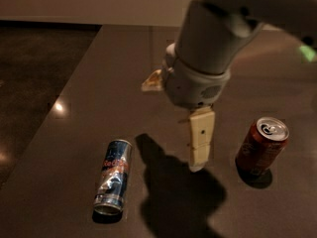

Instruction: Pick redbull can

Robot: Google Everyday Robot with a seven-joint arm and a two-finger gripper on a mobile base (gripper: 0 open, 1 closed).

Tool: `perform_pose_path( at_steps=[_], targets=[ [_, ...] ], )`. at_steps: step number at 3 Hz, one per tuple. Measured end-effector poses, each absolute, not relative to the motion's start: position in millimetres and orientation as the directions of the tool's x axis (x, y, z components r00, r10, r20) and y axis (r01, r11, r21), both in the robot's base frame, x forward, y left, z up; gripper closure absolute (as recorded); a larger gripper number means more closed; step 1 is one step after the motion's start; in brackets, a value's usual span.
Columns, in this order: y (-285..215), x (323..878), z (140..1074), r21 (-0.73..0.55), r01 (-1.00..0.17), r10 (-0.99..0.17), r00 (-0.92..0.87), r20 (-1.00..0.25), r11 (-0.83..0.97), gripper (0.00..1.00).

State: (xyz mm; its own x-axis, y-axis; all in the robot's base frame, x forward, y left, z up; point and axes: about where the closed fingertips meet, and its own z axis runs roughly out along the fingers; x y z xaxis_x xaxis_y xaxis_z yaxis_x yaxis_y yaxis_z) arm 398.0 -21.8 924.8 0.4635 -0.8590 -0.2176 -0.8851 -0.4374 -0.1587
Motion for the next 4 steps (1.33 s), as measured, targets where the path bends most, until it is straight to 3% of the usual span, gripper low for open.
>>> perform_pose_path(
  at_steps=[4],
  targets=[
    [71, 349, 862, -0.079, -0.634, -0.597, 0.757, -0.265, -0.769, 0.0]
  ],
)
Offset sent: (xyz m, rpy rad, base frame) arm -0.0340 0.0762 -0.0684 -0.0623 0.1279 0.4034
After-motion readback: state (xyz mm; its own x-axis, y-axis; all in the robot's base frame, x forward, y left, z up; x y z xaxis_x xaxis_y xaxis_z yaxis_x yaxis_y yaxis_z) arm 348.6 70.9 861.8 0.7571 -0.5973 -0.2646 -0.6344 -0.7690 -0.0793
